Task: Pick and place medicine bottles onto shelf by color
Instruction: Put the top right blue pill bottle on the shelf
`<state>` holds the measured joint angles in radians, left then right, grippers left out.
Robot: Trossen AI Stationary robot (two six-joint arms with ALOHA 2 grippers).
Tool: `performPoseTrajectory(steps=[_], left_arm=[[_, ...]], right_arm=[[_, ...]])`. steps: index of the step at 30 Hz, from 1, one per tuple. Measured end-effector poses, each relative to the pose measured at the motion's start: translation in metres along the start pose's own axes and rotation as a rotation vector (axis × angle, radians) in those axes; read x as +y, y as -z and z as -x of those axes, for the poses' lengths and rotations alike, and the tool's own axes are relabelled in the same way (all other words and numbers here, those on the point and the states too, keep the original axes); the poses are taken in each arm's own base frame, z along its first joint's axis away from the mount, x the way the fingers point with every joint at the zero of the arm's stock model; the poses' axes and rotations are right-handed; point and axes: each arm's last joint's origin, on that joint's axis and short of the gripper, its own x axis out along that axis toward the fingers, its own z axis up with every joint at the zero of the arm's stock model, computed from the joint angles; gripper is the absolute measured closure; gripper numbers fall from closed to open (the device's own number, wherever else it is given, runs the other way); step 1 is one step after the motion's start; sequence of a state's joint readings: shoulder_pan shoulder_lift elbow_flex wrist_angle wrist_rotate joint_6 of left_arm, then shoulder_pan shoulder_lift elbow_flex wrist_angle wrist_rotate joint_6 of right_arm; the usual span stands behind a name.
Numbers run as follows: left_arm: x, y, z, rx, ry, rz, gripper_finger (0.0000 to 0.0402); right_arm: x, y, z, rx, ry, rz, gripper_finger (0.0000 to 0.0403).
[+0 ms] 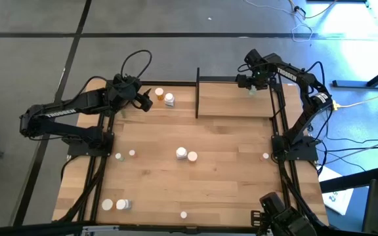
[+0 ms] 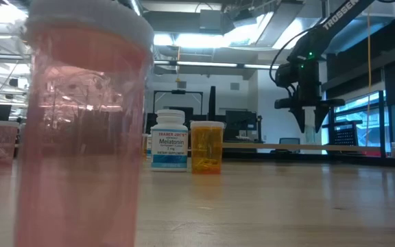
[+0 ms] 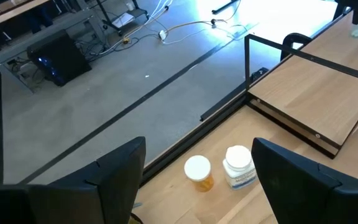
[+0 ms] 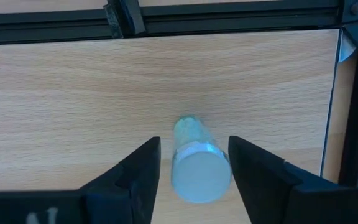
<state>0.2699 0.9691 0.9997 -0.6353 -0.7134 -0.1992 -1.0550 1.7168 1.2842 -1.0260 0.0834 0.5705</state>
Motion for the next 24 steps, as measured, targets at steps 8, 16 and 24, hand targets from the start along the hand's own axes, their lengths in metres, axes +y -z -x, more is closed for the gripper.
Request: performPoseTrajectory(steps=[8,16,24], left_arm=[[0.000,0.000,0.000,0.000,0.001,0.000,0.0113],[0.000,0.000,0.000,0.000,0.001,0.000,0.0113],[0.000,0.000,0.000,0.000,0.001,-0.001,0.0113]], right_arm=[[0.000,0.000,0.002,0.007,-0.017,-0.002,0.0210],[-0.005,0.004,0.021,-0.042,-0.056,-0.006,0.0210],[-0.012,0.011,0.046,-0.113,-0.100,-0.011,0.0210]])
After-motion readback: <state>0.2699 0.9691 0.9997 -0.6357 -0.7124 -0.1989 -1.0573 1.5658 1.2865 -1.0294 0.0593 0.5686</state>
